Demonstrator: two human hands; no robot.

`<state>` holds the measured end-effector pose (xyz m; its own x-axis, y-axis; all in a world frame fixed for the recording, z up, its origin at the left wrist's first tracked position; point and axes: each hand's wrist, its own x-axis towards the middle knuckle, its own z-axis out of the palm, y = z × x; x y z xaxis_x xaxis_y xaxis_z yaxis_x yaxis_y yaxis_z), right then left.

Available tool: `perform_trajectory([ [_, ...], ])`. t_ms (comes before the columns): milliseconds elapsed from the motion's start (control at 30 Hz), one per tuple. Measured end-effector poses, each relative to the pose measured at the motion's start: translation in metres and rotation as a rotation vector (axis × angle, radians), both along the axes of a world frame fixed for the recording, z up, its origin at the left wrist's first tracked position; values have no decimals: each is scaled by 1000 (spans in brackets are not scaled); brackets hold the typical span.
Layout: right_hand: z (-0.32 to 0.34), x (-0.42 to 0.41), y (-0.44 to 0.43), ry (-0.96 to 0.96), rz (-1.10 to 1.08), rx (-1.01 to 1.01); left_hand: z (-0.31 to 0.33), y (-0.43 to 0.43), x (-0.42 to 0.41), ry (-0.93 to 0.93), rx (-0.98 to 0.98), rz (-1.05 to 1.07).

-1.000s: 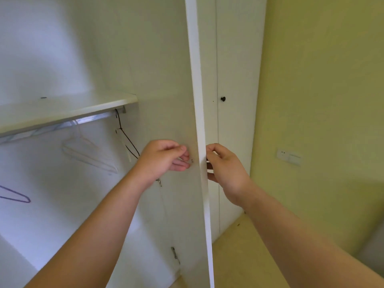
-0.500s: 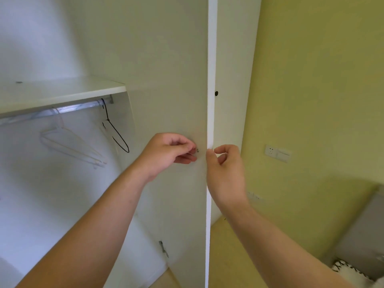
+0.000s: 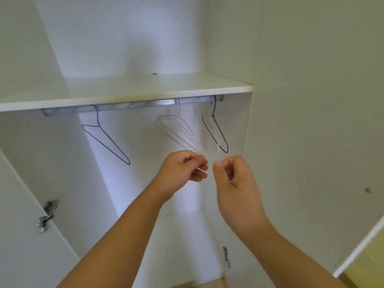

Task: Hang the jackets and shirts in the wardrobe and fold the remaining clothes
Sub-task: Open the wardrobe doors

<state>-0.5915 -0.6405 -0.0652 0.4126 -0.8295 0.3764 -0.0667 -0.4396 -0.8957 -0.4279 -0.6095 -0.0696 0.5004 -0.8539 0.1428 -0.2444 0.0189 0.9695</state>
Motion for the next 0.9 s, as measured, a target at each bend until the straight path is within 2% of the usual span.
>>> perform_trajectory([
  [267,-28,165,-3,134,197,96,-48,36,195,156,68,542],
  [400,-45,237,-3,200,242,142,-77,27,282,150,159,731],
  [533,-55,295,-13,240,221,199,-87,6,350,230,190,771],
  [667,-63,327,-22,277,164,248,-91,-18,392,298,139,730],
  [733,-64,333,-25,307,131,263,-94,-27,401,359,75,698],
  [833,-62,337,-28,331,105,300,-91,-33,397,535,-126,666],
  [900,-62,337,-28,339,85,300,-89,-38,395,526,-228,662],
])
